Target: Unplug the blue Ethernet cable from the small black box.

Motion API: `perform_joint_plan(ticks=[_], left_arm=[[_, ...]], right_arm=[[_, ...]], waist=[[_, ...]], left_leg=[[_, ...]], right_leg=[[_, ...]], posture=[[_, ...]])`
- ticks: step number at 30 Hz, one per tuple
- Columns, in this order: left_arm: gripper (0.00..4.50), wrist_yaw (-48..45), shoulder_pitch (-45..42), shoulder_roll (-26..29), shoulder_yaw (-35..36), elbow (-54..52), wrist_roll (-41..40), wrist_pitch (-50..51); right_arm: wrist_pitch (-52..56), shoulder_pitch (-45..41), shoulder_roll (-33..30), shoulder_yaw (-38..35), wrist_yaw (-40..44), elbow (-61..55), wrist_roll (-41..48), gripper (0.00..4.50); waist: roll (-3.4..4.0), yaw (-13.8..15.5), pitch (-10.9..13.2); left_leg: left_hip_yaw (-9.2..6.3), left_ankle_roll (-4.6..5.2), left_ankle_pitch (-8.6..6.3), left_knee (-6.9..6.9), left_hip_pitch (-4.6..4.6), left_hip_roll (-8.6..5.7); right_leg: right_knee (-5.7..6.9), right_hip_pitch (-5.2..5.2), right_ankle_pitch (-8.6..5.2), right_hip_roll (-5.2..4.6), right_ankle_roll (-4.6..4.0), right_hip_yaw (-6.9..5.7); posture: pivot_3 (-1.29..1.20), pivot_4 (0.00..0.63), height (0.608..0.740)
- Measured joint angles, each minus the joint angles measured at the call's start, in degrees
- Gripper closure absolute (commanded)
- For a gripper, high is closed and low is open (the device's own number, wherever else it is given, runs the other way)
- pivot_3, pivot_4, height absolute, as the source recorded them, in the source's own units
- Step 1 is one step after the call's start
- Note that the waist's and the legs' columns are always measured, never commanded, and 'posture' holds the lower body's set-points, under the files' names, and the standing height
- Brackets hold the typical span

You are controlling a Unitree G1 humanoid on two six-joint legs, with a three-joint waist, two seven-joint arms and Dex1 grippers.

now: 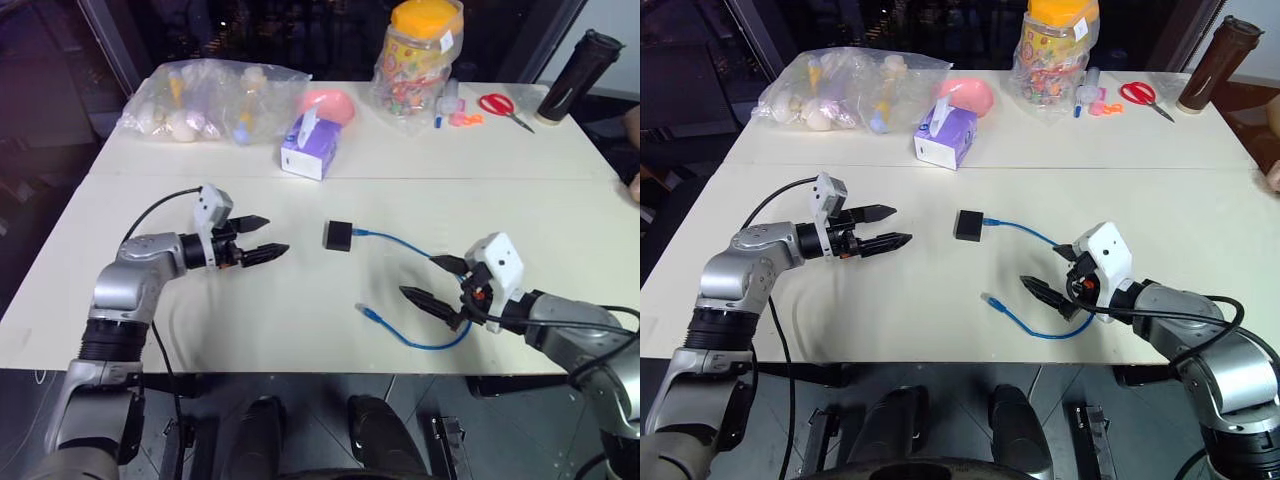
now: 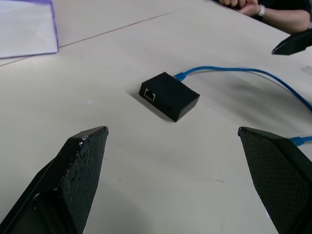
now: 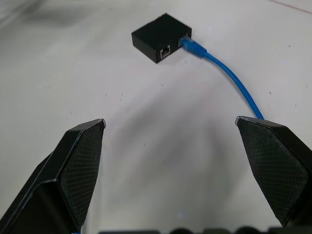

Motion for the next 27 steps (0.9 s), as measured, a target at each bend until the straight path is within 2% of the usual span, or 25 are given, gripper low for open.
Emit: perform_joint_plan(ticks=[17,23,27], left_arm=[[0.05,1.22,-0.84,-0.77,-0.10,0.60,0.16,-0.96],[0.05,0.71,-2.76,-1.06,-0.68,3.39,1.25,-2.47],[0.05,-1.98,-5.08,-0.13,-2.58,7.05,3.12,-5.00]], right_arm=[[-1.95,-1.17,0.52,2.56,-0.93,2.62,-2.06,0.00],[-5.45,-6.81,0.57,6.26,0.23,7.77,-5.29,0.00],[-10.40,-14.44,2.46,11.85,2.20,17.66,-9.83,0.00]], waist=[[0.00,0.04,0.00],[0.00,-0.19,0.00],[0.00,-0.22,0.00]], left_leg=[[0.01,0.00,0.00,0.00,0.00,0.00],[0.01,0.00,0.00,0.00,0.01,0.00],[0.02,0.00,0.00,0.00,0.02,0.00]], right_leg=[[0.00,0.00,0.00,0.00,0.00,0.00],[0.01,-0.01,0.01,0.01,0.00,0.00],[0.02,-0.01,0.02,0.02,0.00,0.00]], posture=[[0.00,0.150,0.739],[0.00,0.150,0.739],[0.00,0.150,0.739]])
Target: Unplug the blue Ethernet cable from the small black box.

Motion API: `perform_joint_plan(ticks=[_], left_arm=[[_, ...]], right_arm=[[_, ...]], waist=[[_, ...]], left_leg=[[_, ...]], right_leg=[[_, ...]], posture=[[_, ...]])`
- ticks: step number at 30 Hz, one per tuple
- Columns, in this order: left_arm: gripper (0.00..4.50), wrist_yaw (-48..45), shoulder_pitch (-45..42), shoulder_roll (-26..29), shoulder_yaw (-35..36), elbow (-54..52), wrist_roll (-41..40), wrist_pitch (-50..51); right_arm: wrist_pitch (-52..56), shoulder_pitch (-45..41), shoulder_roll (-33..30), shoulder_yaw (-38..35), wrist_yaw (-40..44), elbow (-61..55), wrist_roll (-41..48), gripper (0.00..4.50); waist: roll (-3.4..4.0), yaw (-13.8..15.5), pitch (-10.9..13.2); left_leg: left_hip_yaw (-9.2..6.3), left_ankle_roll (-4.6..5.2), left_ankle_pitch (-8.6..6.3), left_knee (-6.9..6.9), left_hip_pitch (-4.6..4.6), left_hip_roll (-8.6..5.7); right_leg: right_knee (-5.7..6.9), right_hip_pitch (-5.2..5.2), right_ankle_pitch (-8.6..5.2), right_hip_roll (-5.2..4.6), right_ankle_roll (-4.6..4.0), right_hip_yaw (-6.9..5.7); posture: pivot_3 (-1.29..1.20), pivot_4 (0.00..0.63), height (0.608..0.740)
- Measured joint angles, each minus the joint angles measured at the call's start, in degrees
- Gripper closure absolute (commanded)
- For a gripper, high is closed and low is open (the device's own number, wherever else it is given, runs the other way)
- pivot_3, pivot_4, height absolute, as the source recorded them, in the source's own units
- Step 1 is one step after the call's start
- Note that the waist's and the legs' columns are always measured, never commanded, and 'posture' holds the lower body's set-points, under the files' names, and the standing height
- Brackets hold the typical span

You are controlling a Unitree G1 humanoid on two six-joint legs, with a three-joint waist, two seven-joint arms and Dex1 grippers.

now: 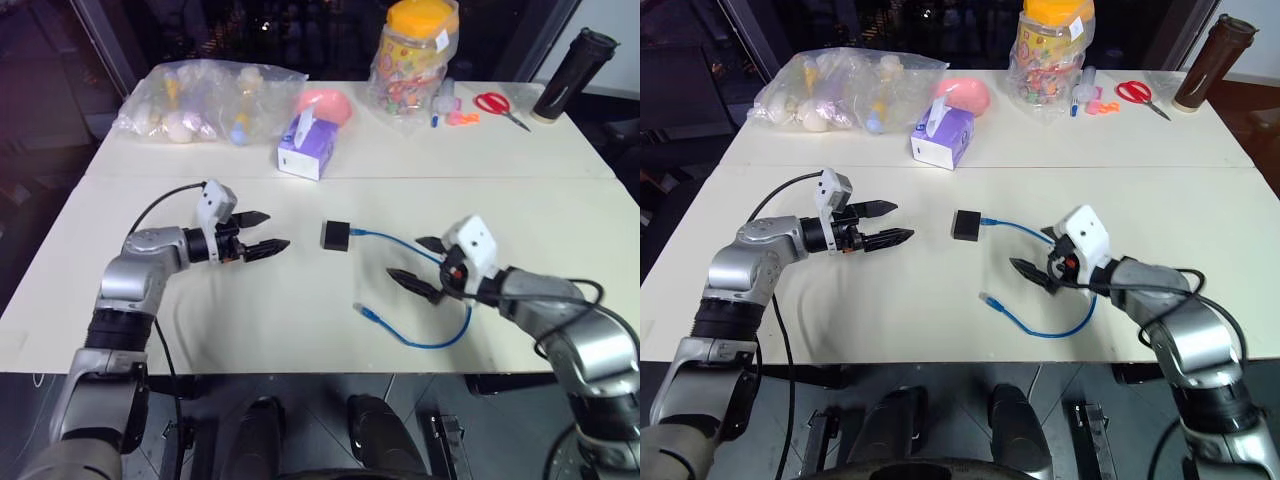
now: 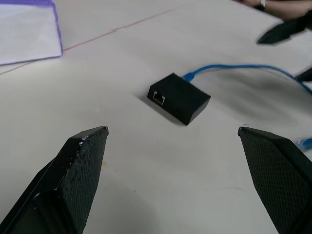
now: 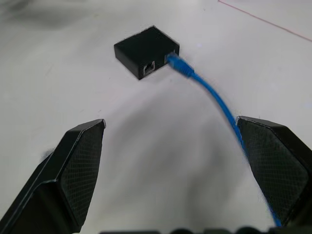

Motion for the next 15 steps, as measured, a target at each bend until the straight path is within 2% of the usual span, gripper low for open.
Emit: perform_joint_plan(ticks=[3,7,10,13,15], left_arm=[[0.05,-3.74,-1.06,2.91,-1.14,0.97,0.68,-0.02],[0.05,-8.27,-0.79,7.23,-2.41,0.19,1.43,0.75],[0.05,-8.83,0.68,7.83,-1.87,-2.74,0.28,3.37],[0.05,-7.43,2.59,7.27,-1.55,-4.85,-0.51,5.23],[0.00,-5.61,4.37,6.50,-1.20,-7.01,-0.69,6.16]], right_arm=[[-5.33,-8.33,2.72,3.93,2.83,12.91,-3.85,0.00],[-15.58,-23.07,8.18,10.02,9.04,37.93,-10.71,0.00],[-23.41,-30.22,12.09,12.12,12.65,54.43,-14.61,0.00],[-28.52,-35.16,14.35,12.14,15.56,64.08,-16.62,0.00],[-31.46,-37.80,16.04,12.05,16.78,69.86,-17.95,0.52]], waist=[[-0.04,-0.29,0.02],[-0.05,-1.48,0.03],[-0.04,-1.57,0.03],[-0.05,-1.68,0.02],[-0.06,-2.18,0.01]], left_leg=[[0.04,0.00,0.00,-0.01,0.01,0.00],[0.02,0.00,0.00,-0.07,0.02,0.00],[-0.02,0.01,0.00,-0.13,0.03,0.00],[-0.03,0.01,0.00,-0.13,0.04,0.01],[-0.03,0.01,0.00,-0.11,0.07,0.01]], right_leg=[[0.01,-0.02,0.02,0.00,0.02,0.01],[0.04,-0.03,0.12,0.00,0.22,-0.01],[0.20,-0.08,0.13,-0.01,0.25,-0.04],[0.21,-0.08,0.13,-0.01,0.26,-0.05],[0.26,-0.05,0.14,-0.01,0.26,-0.05]], posture=[[0.00,0.150,0.739],[0.00,0.150,0.739],[0.00,0.150,0.739],[0.00,0.150,0.739],[0.00,0.150,0.739]])
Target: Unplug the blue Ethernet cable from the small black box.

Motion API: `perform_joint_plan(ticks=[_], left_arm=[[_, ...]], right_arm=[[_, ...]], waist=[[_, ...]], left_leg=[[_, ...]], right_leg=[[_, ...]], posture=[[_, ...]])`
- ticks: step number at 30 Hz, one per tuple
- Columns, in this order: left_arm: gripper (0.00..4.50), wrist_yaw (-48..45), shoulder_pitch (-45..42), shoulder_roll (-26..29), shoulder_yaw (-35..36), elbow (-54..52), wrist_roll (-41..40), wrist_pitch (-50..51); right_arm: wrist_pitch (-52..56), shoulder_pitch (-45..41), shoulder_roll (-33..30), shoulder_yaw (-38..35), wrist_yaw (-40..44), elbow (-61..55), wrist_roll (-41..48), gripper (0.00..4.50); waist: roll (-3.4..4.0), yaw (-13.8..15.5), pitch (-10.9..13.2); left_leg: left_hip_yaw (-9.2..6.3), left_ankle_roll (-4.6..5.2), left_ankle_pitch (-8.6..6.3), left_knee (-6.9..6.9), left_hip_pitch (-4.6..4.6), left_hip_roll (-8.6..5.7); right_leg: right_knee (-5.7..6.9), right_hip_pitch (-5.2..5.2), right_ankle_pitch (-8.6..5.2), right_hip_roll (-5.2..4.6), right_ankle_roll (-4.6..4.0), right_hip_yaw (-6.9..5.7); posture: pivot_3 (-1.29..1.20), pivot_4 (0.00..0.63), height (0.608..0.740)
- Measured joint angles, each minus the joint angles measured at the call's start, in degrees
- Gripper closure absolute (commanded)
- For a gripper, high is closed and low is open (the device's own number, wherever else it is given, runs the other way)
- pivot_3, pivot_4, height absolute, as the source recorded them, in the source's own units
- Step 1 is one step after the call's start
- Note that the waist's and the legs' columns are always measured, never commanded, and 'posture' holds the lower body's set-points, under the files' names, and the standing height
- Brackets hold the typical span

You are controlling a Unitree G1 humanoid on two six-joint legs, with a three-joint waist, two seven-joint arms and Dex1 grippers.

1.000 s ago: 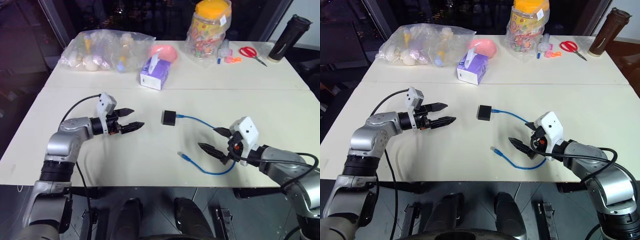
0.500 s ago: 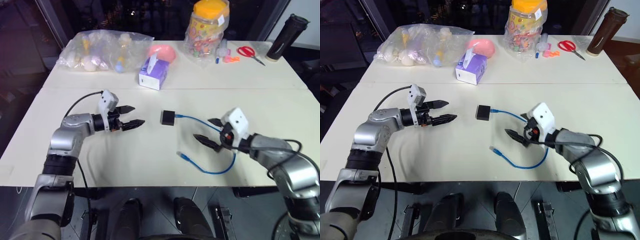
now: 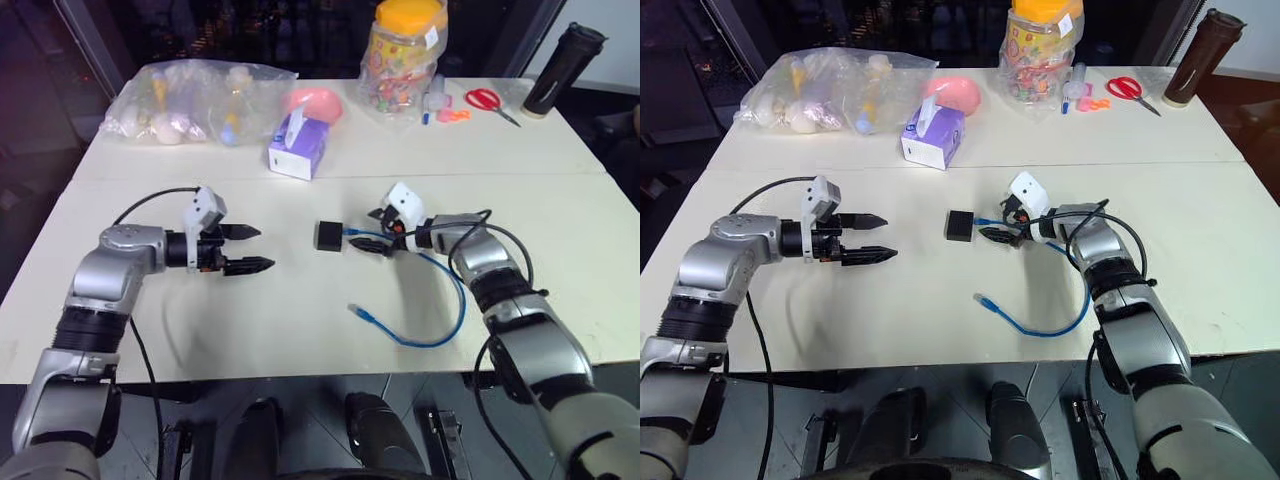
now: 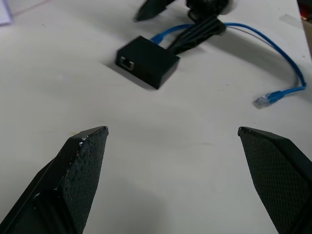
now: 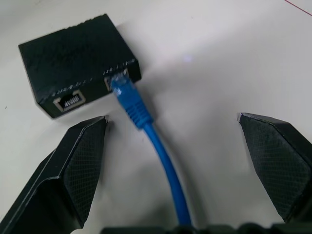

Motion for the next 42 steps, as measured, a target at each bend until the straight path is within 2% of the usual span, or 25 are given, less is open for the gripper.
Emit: perform_joint_plan(ticks=[2,7,9,12,16,20,24,31,34,42], left_arm=[[0.00,1.48,1.71,-0.54,0.22,-2.20,-0.73,1.09],[0.00,3.47,2.96,-0.98,0.31,-4.83,-1.80,2.24],[0.00,4.29,2.35,-1.45,0.41,-3.46,-1.61,1.53],[0.00,6.81,-1.59,-4.94,0.77,3.18,-0.52,-1.02],[0.00,7.70,-7.87,-9.90,1.33,14.75,0.31,-4.79],[0.00,5.09,-13.59,-14.73,2.64,25.34,-1.12,-5.09],[0.00,1.11,-21.71,-18.64,3.81,36.96,-1.21,-6.57],[0.00,-2.66,-31.07,-21.47,6.12,52.70,-0.82,-10.78],[0.74,-3.96,-33.48,-22.86,6.75,56.82,0.14,-12.44],[3.88,-8.24,-34.23,-24.20,7.13,59.29,2.10,-14.45]], right_arm=[[-2.64,-1.69,1.38,-0.04,0.82,3.91,-1.11,1.21],[-7.71,-3.11,2.08,0.23,3.39,8.01,-3.70,3.67],[-12.47,-2.56,1.64,2.20,2.83,7.33,-6.62,4.48],[-21.29,-0.74,-0.43,6.61,-3.15,3.59,-13.91,4.48],[-26.61,5.73,-3.53,7.36,-10.69,-6.31,-18.72,4.48],[-23.99,12.47,-6.74,5.52,-15.01,-21.10,-20.94,4.48],[-18.68,16.82,-7.41,2.13,-17.96,-36.09,-21.35,4.48],[-13.61,20.00,-7.56,0.19,-21.07,-45.82,-22.57,4.48],[-12.34,21.14,-7.60,-0.15,-21.77,-48.07,-22.85,4.50],[-9.07,21.98,-8.09,-0.31,-22.35,-50.87,-24.54,4.50]], waist=[[0.00,-0.63,0.00],[-0.01,-0.73,-0.02],[-0.01,-0.67,-0.02],[-0.04,-0.34,-0.04],[-0.08,-0.08,-0.06],[-0.08,0.17,-0.06],[-0.08,0.50,-0.05],[-0.09,0.73,-0.05],[-0.09,0.79,-0.05],[-0.09,0.75,-0.04]], left_leg=[[0.00,0.00,0.00,0.01,0.10,0.00],[-0.02,-0.02,0.01,0.07,0.28,0.00],[-0.03,-0.03,0.02,0.10,0.47,-0.01],[-0.03,-0.05,0.03,0.13,0.93,-0.04],[0.00,-0.15,0.09,0.14,0.83,-0.08],[-0.04,-0.16,0.10,0.16,-0.05,-0.09],[-0.07,-0.16,0.10,0.03,-0.08,-0.08],[-0.04,-0.16,0.10,0.08,-0.05,-0.10],[-0.04,-0.16,0.10,0.06,-0.07,-0.11],[-0.05,-0.16,0.10,0.05,-0.06,-0.10]], right_leg=[[0.08,0.06,0.00,0.00,0.00,0.01],[0.44,0.09,-0.01,0.03,-0.02,0.02],[0.45,0.28,-0.02,0.03,-0.02,0.02],[0.25,0.83,-0.16,0.02,-0.22,0.02],[0.00,0.85,-0.14,-0.01,-0.25,0.10],[0.28,-0.08,0.02,-0.02,0.06,0.07],[0.46,-0.32,-0.02,0.04,0.06,0.02],[0.35,-0.18,-0.03,0.02,0.05,0.04],[0.32,-0.18,-0.03,0.02,0.06,0.03],[0.32,-0.19,-0.03,0.02,0.06,0.03]], posture=[[0.00,0.150,0.739],[0.00,0.150,0.739],[0.00,0.150,0.739],[0.00,0.150,0.739],[0.00,0.150,0.739],[0.00,0.150,0.739],[0.00,0.150,0.739],[0.00,0.150,0.739],[0.00,0.150,0.739],[0.00,0.150,0.739]])
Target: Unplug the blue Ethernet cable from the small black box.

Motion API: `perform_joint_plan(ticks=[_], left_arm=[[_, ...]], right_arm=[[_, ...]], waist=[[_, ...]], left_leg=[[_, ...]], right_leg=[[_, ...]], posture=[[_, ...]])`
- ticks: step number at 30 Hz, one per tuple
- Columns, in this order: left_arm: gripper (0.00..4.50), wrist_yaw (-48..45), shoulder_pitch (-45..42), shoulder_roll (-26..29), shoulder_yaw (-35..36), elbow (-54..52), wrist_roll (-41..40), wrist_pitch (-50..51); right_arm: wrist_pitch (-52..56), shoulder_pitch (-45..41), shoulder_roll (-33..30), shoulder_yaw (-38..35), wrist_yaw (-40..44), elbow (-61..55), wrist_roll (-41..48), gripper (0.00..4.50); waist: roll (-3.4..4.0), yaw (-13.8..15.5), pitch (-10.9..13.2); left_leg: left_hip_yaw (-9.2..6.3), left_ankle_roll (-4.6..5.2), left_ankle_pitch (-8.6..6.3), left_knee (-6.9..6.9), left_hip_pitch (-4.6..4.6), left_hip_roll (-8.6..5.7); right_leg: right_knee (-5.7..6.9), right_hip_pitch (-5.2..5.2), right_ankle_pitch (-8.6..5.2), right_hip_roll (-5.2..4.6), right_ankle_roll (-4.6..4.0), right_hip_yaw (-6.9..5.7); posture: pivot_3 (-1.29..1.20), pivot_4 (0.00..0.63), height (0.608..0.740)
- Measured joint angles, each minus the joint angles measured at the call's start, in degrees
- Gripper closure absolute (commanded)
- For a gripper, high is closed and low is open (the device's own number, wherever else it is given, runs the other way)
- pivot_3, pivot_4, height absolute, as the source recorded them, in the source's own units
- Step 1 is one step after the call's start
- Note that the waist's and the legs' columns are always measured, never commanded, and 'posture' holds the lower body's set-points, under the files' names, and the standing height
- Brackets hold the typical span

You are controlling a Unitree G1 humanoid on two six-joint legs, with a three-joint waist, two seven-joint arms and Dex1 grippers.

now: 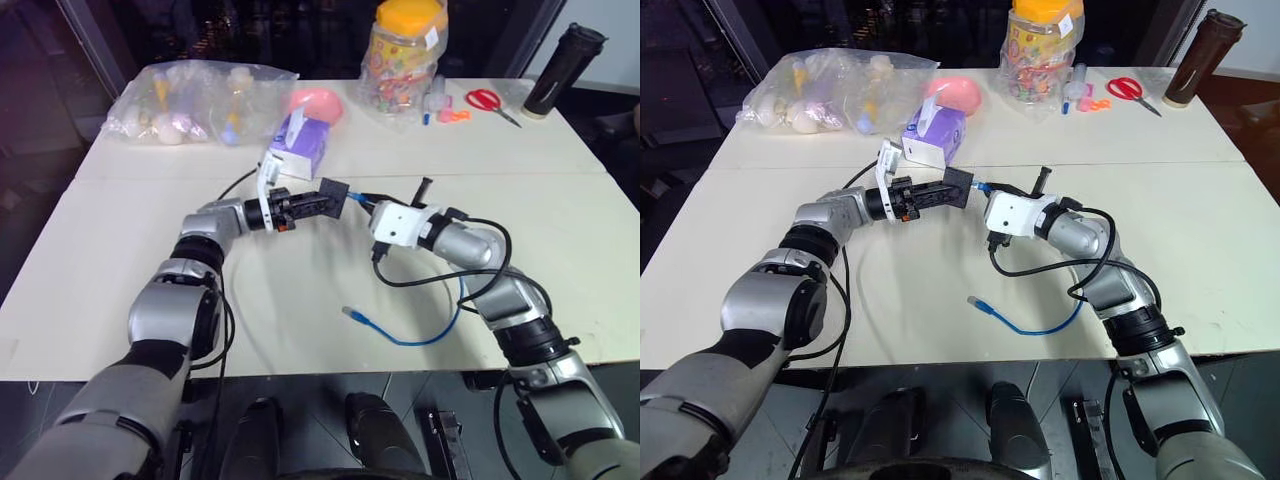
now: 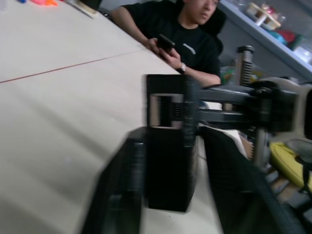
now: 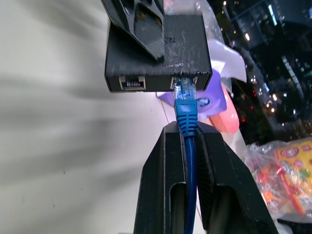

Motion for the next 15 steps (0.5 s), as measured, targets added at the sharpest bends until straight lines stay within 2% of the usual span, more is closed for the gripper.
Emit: perform_joint_plan(ticks=[2,5,9,11,12,15], left_arm=[[4.00,-0.11,-0.02,-0.19,0.83,0.20,0.11,0.01],[4.00,0.55,-0.01,-0.21,1.58,0.23,0.21,0.01],[4.00,1.33,-0.01,-0.22,3.46,0.17,0.10,0.39],[4.00,1.42,0.07,0.14,4.48,0.12,-0.13,1.21],[4.00,1.49,0.18,0.39,5.10,0.09,-0.29,1.55],[4.00,1.52,0.58,0.05,6.61,-0.69,-1.24,3.20]], right_arm=[[0.19,0.05,0.00,-0.03,-0.33,-0.41,-0.30,4.50],[0.67,0.25,0.01,-0.09,-0.17,-1.36,0.00,3.33],[4.35,3.72,-0.33,-1.09,0.26,-5.65,0.51,1.44],[12.01,8.15,1.34,-5.00,1.15,-10.23,5.16,1.44],[16.88,10.11,4.09,-8.10,1.16,-12.96,9.14,1.44],[33.08,12.21,18.47,-18.52,-3.60,-22.58,26.31,1.44]], waist=[[0.00,0.01,0.00],[0.00,0.01,0.00],[0.00,0.14,0.00],[-0.01,0.33,0.00],[-0.01,0.24,0.00],[-0.01,-0.11,0.01]], left_leg=[[0.00,0.00,0.00,0.00,-0.01,0.00],[0.00,0.00,0.00,0.00,-0.01,0.00],[-0.02,0.00,0.00,-0.01,-0.02,0.00],[-0.06,0.00,0.00,0.01,-0.07,0.00],[-0.08,0.00,0.00,-0.01,-0.08,0.01],[-0.12,0.00,0.00,-0.01,0.00,0.03]], right_leg=[[0.00,0.00,0.00,0.00,0.00,0.00],[0.00,0.00,0.00,0.00,0.00,0.00],[-0.01,0.00,0.00,-0.01,0.01,-0.02],[-0.02,0.00,-0.01,-0.01,0.01,-0.04],[-0.02,0.00,-0.01,0.00,0.01,-0.05],[0.20,-0.03,0.00,0.01,0.00,-0.05]], posture=[[0.00,0.150,0.739],[0.00,0.150,0.739],[0.00,0.150,0.739],[0.00,0.150,0.739],[0.00,0.150,0.739],[0.00,0.150,0.739]])
